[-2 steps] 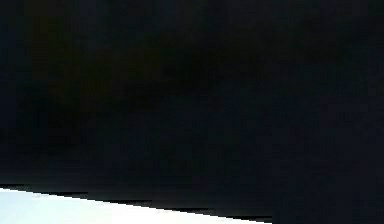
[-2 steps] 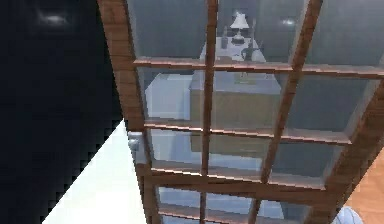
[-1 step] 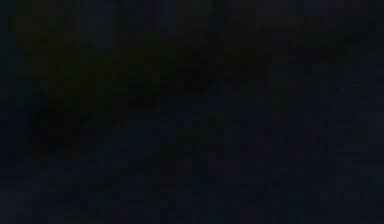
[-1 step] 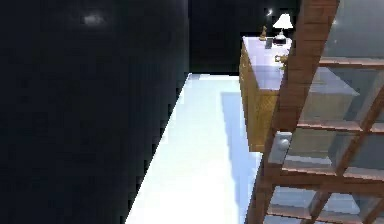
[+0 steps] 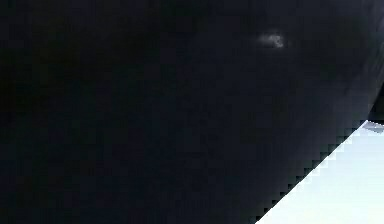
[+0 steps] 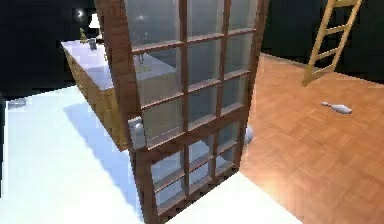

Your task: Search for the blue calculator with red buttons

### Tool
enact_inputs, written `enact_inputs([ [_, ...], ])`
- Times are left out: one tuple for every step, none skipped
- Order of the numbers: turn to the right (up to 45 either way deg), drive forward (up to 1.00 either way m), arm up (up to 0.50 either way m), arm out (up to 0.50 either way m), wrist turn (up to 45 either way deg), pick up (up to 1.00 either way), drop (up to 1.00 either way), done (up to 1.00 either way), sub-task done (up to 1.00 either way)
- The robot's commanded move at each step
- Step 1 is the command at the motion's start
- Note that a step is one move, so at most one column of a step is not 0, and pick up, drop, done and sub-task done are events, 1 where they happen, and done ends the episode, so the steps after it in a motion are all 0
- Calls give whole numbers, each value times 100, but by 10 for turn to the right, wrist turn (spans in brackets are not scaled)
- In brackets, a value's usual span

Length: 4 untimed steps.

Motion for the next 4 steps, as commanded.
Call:
enact_inputs([
  [450, 0, 0, 0, 0, 0, 0, 0, 0],
  [0, 55, 0, 0, 0, 0, 0, 0, 0],
  [150, 0, 0, 0, 0, 0, 0, 0, 0],
  [0, 50, 0, 0, 0, 0, 0, 0, 0],
])
